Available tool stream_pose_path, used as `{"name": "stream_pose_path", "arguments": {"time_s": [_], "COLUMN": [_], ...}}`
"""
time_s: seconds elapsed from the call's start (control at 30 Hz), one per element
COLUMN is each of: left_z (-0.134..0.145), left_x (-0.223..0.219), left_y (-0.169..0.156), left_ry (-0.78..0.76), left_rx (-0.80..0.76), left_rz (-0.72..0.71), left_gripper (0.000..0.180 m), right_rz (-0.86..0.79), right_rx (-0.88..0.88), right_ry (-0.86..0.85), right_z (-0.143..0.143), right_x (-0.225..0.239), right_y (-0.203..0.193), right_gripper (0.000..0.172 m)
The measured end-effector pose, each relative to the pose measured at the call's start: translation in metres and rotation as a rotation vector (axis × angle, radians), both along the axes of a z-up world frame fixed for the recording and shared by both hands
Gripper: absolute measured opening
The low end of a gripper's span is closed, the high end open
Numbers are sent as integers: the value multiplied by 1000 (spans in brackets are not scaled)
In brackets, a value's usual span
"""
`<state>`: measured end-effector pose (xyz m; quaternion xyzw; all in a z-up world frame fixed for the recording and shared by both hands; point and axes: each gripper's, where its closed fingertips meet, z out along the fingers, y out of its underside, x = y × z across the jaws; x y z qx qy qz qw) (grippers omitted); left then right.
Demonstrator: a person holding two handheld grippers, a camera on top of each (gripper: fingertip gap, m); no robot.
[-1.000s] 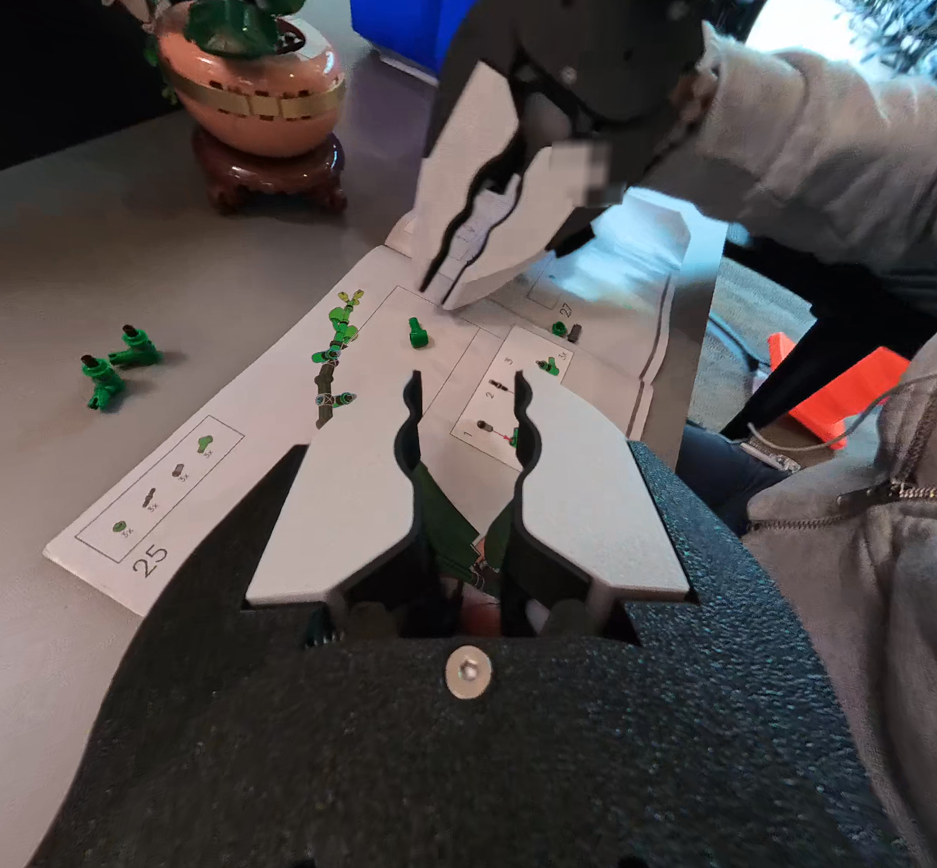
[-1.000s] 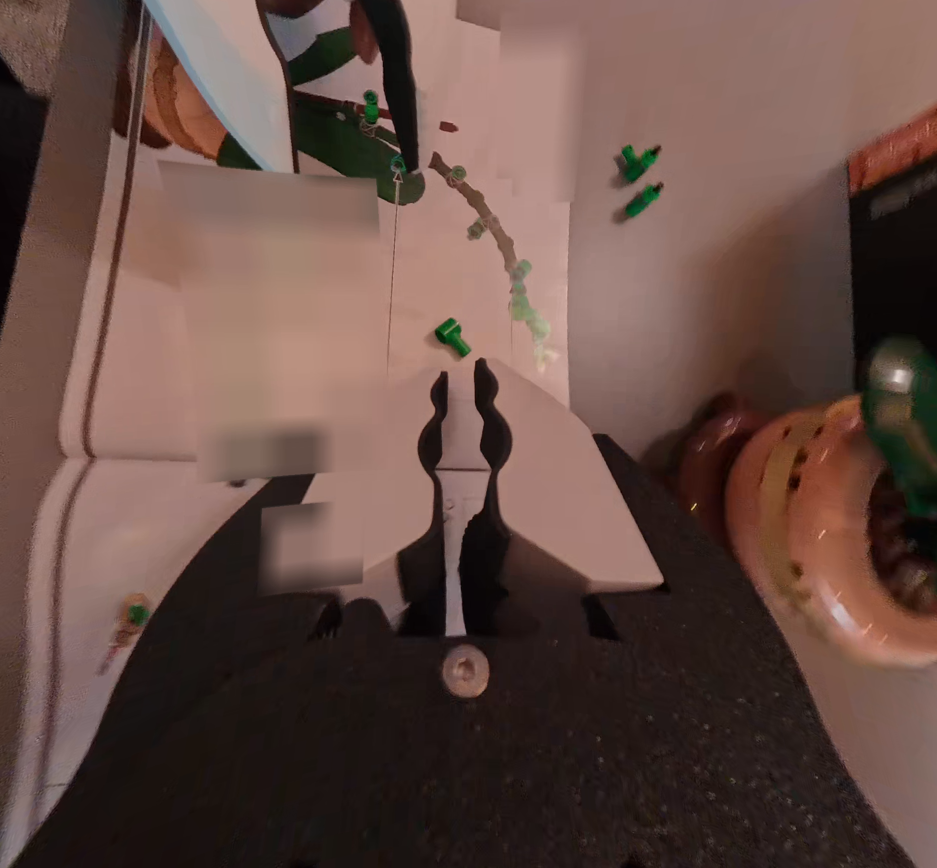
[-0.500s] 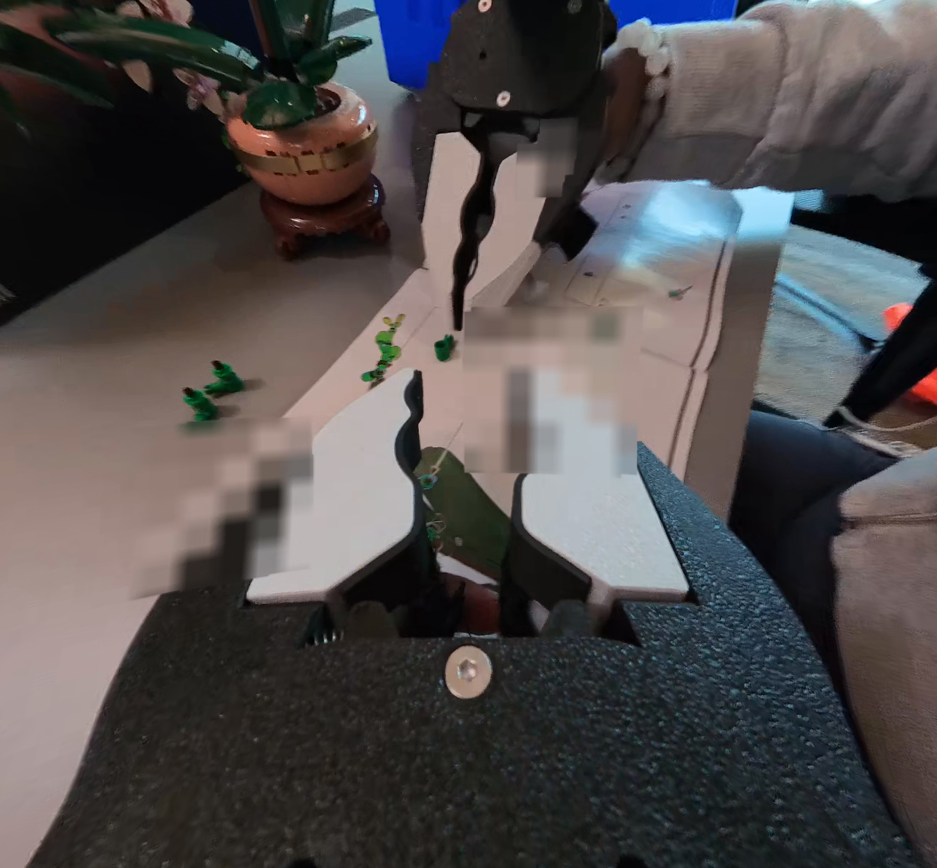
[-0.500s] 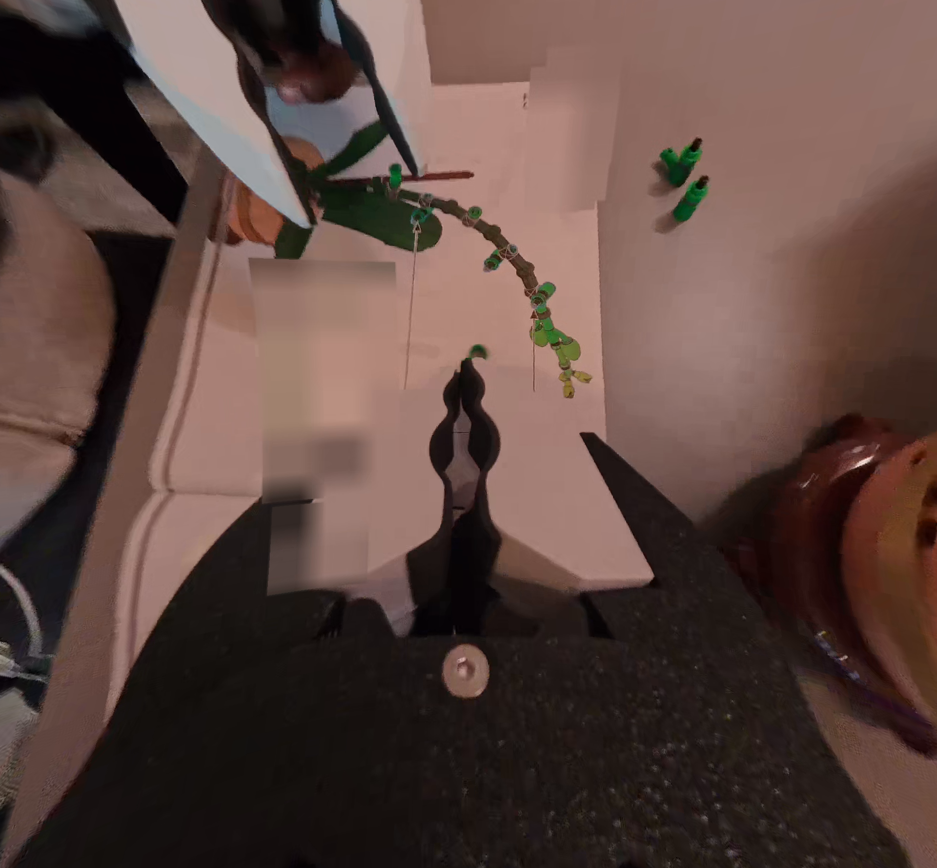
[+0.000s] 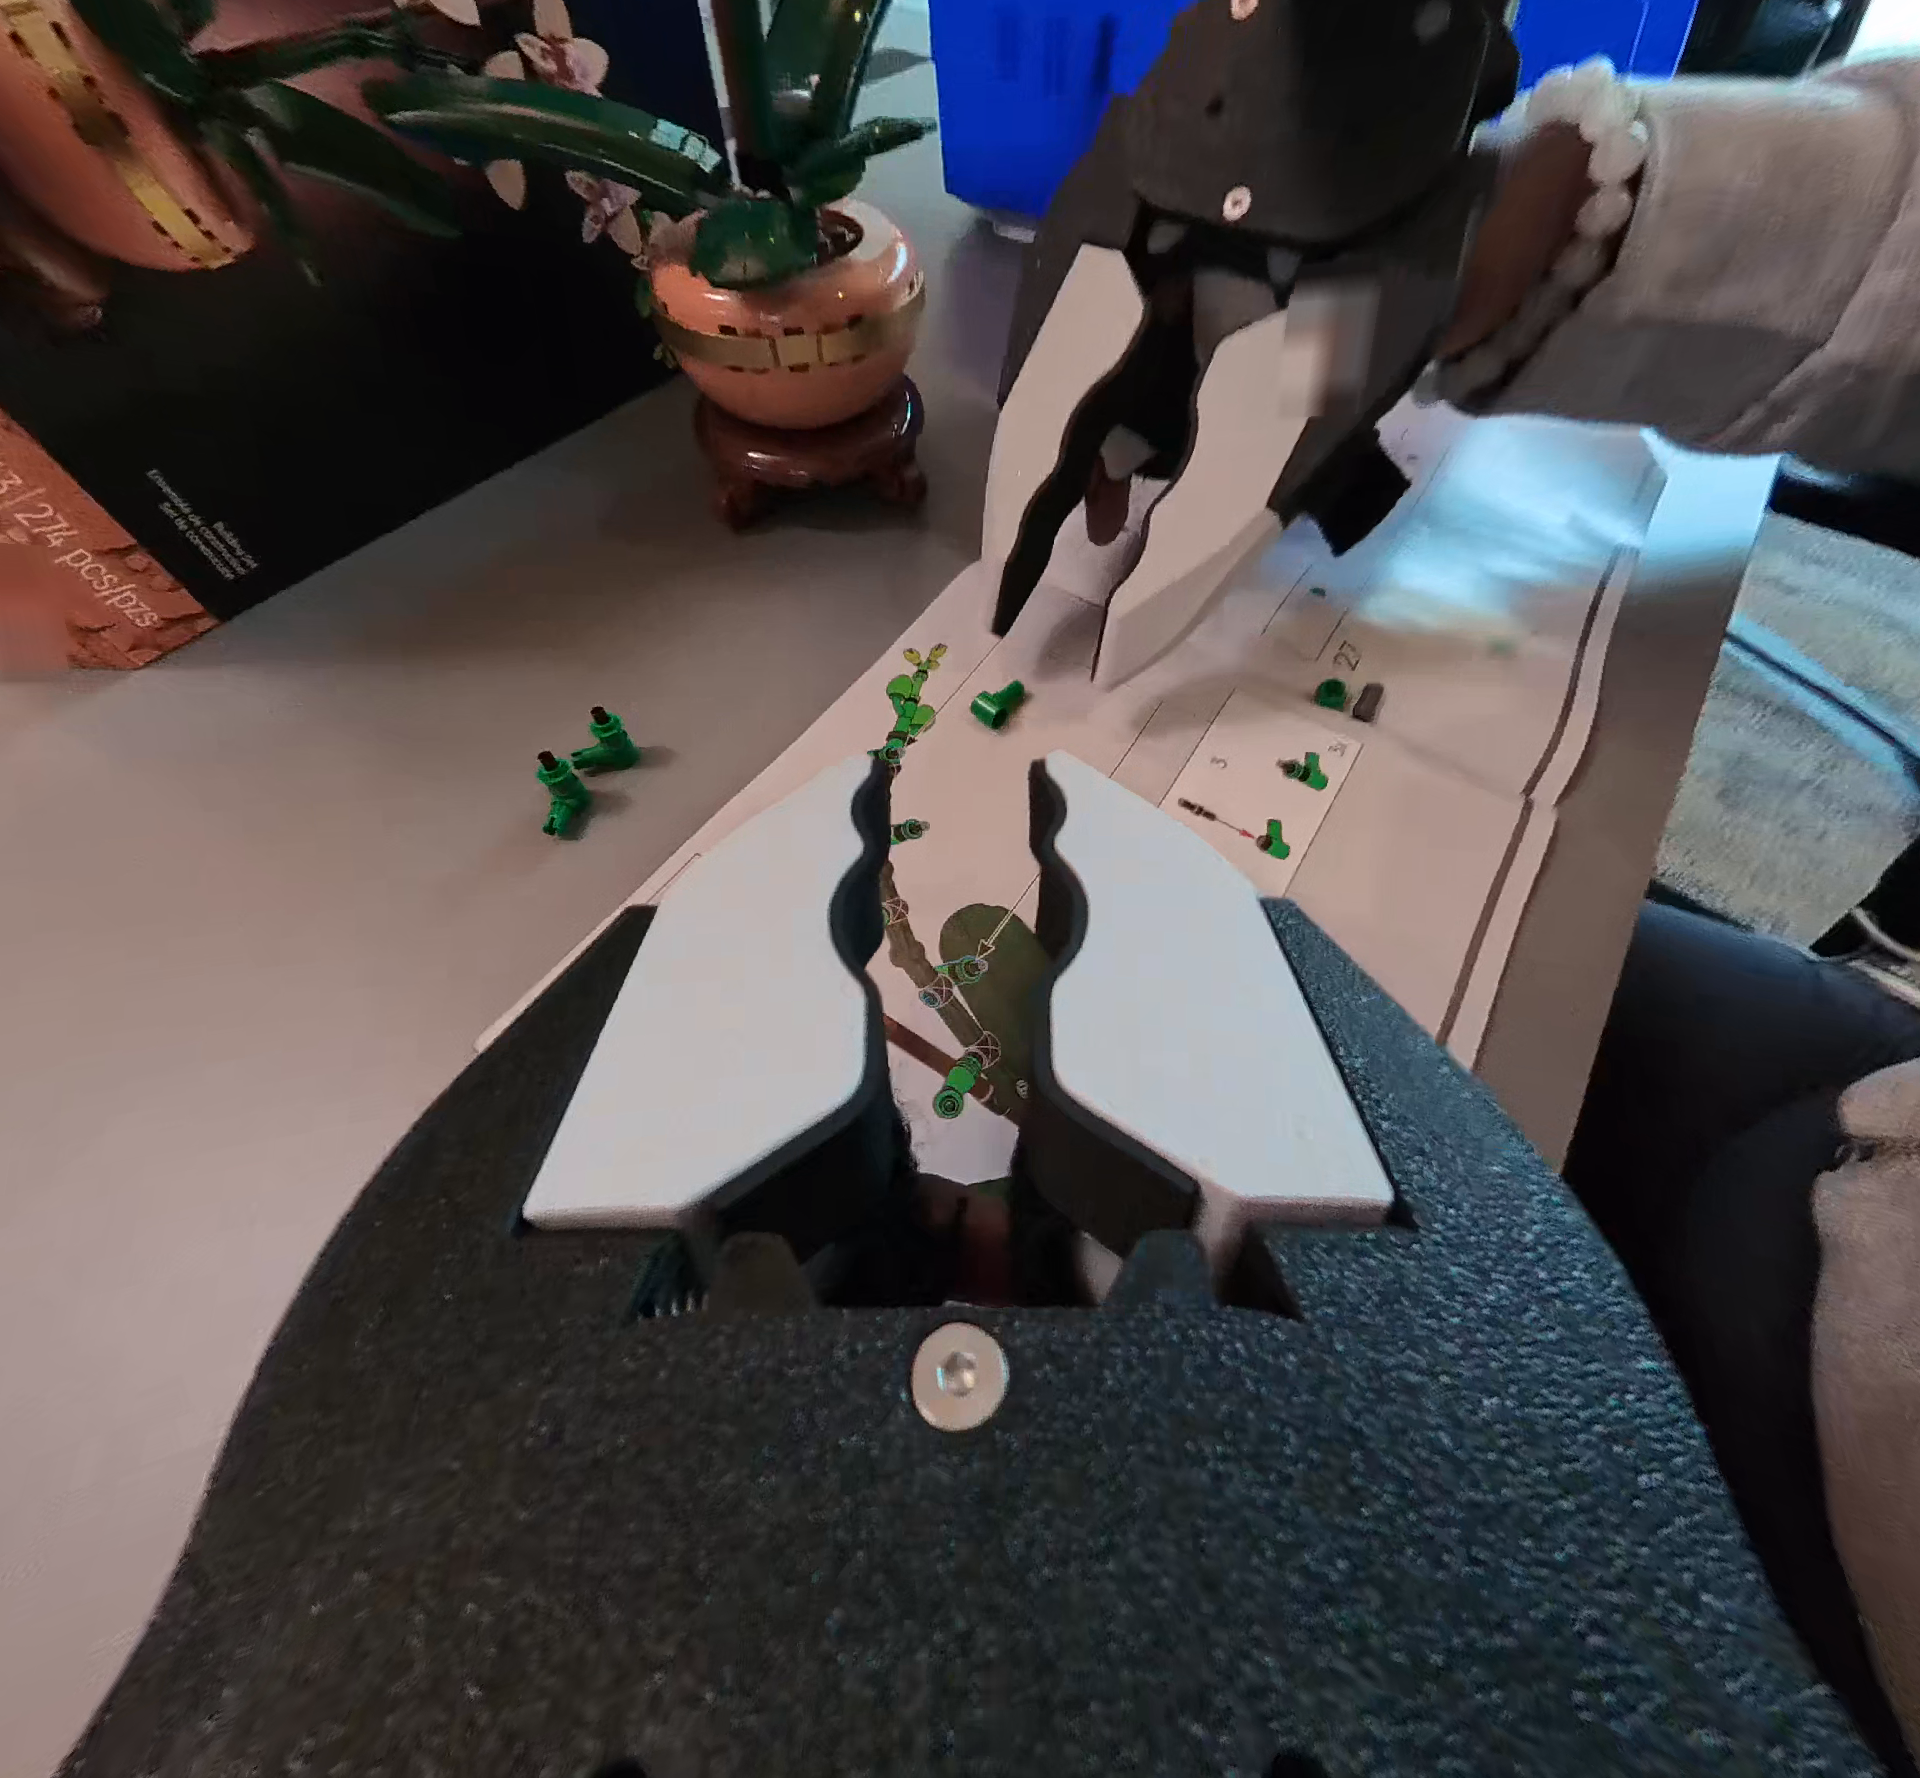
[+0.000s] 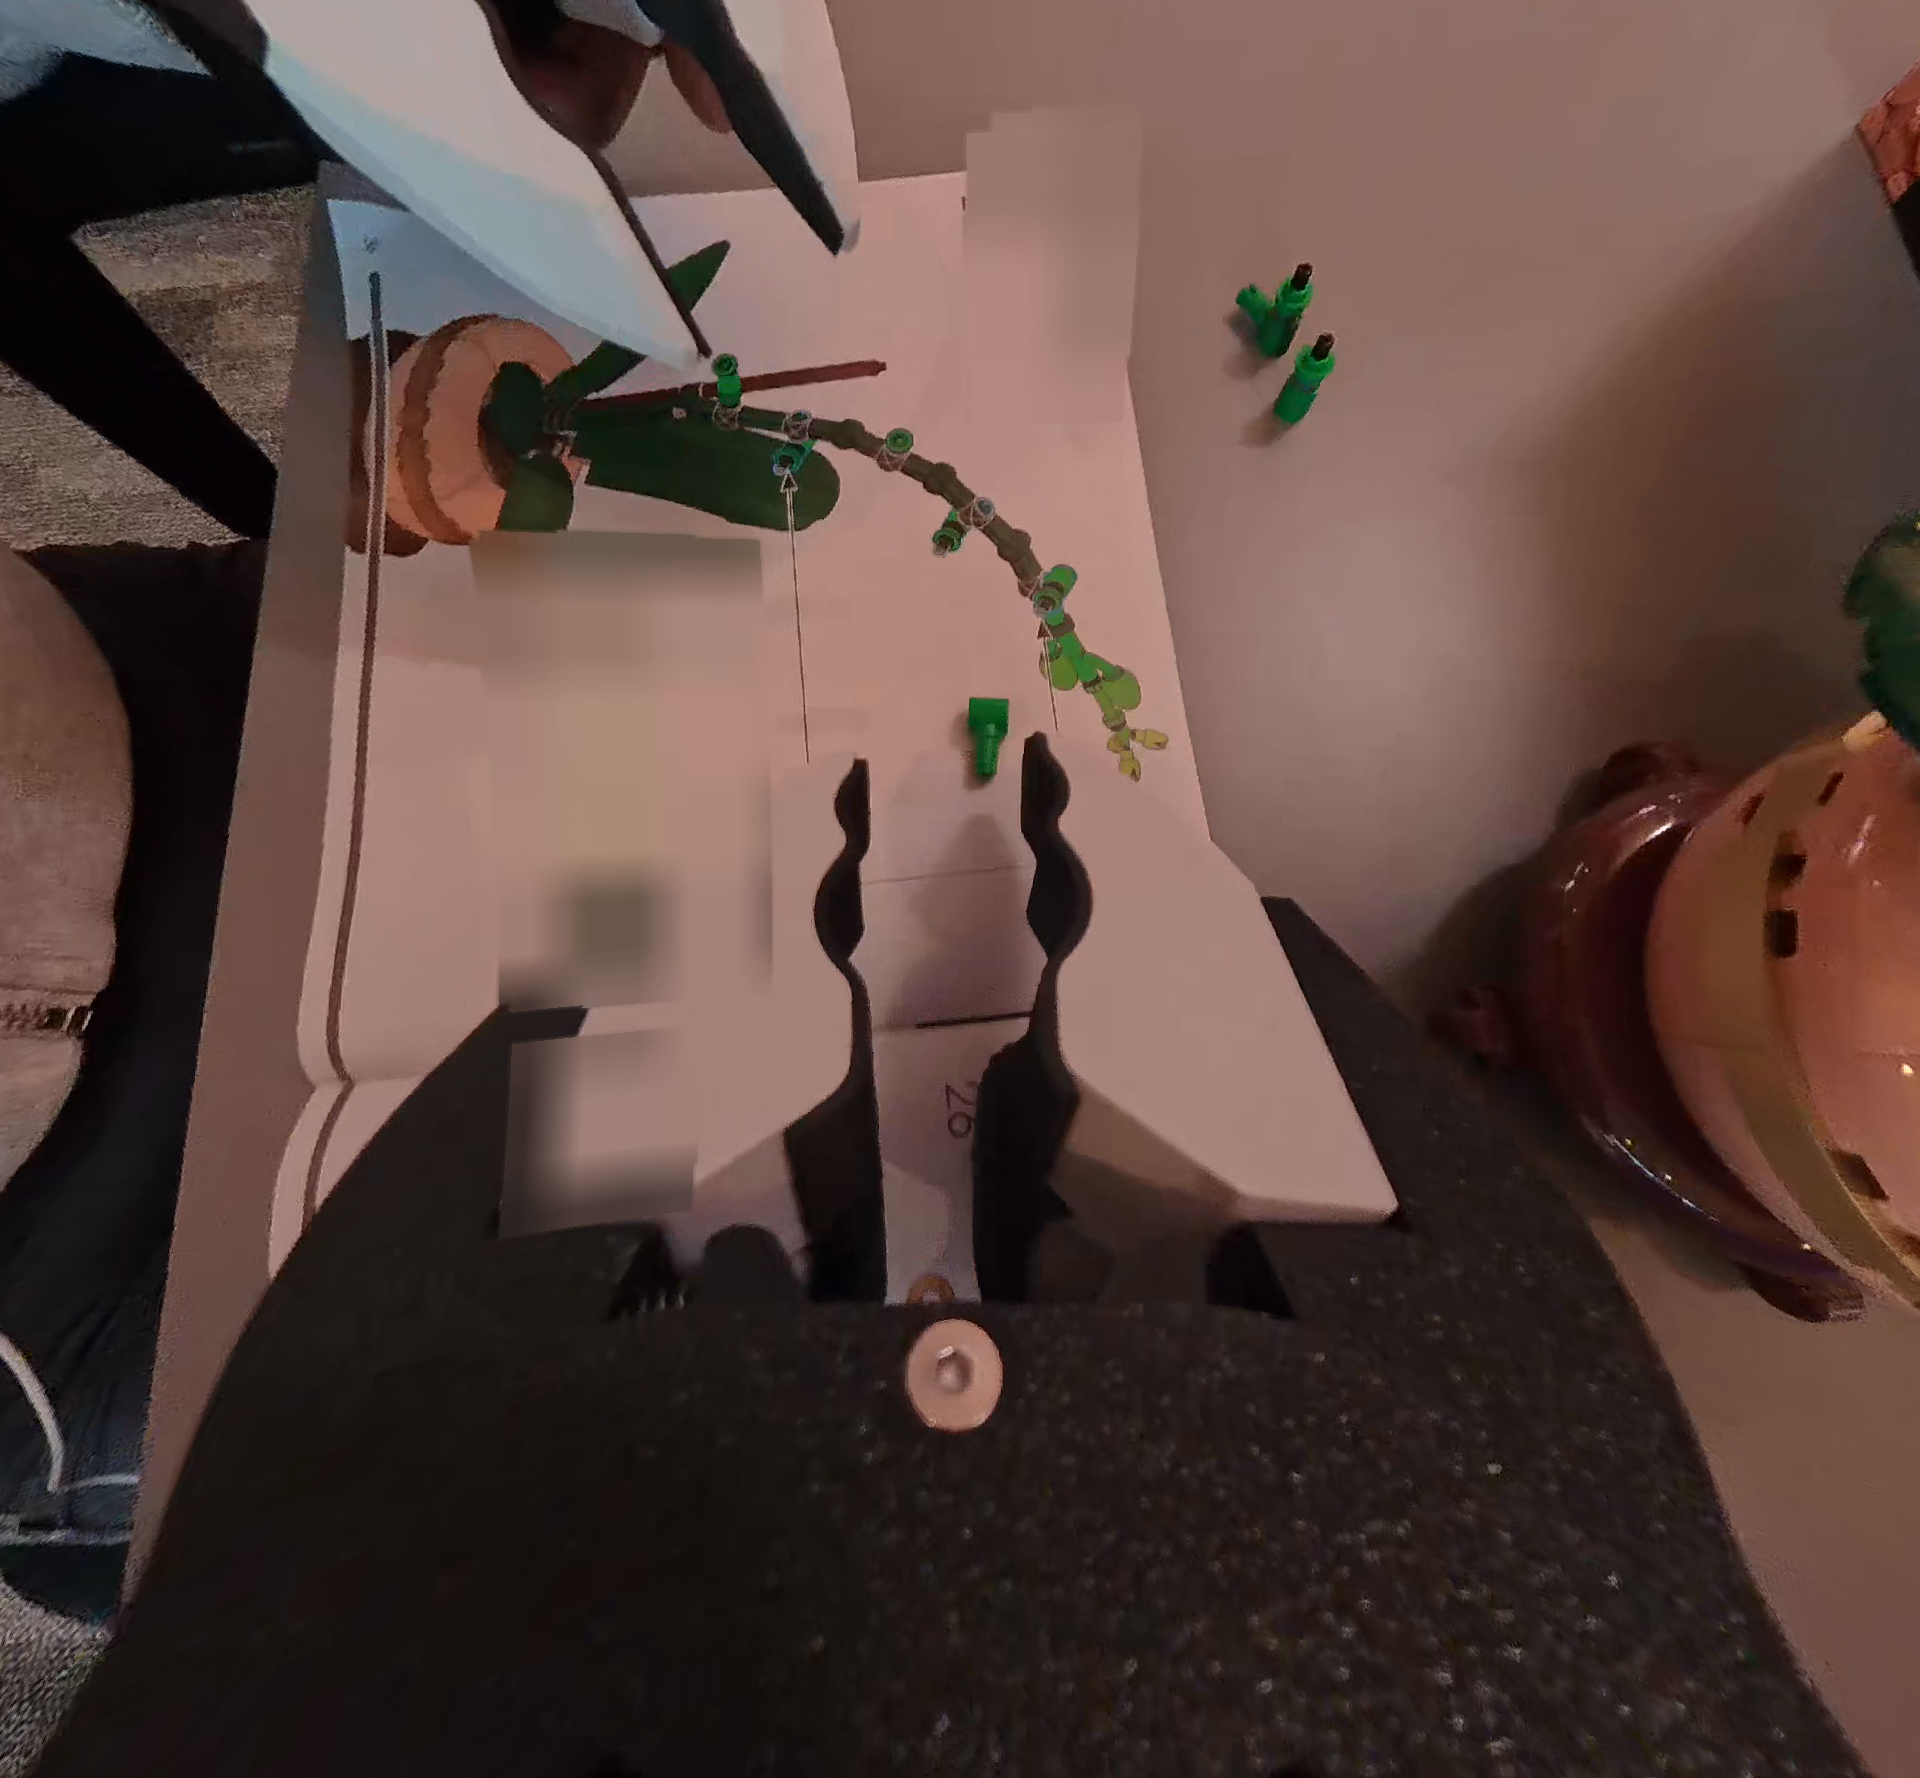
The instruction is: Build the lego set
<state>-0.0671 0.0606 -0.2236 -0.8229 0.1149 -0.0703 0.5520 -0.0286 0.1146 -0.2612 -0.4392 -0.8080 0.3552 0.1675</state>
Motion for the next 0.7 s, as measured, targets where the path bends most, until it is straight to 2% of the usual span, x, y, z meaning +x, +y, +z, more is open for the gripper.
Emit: {"name": "stream_pose_path", "arguments": {"time_s": [0.23, 0.3, 0.43, 0.6, 0.7], "left_z": [-4, -6, -8, -2, 16], "left_x": [2, 5, 8, 9, 22], "left_y": [-2, -2, -1, 1, 0], "left_ry": [-12, 0, 38, 131, 254], "left_rx": [-7, -11, -9, 77, 234], "left_rz": [-16, -30, -46, -43, -119], "left_gripper": [25, 25, 25, 27, 27], "right_rz": [-56, -54, -72, -87, 7], "right_rx": [77, 47, -34, -374, -738], "right_ry": [-36, -32, -43, -13, -113], "right_z": [-16, -16, -14, 25, 56], "right_x": [-10, -12, -12, -9, 8], "right_y": [0, -2, -2, -13, -40], "right_gripper": [19, 8, 7, 7, 6]}}
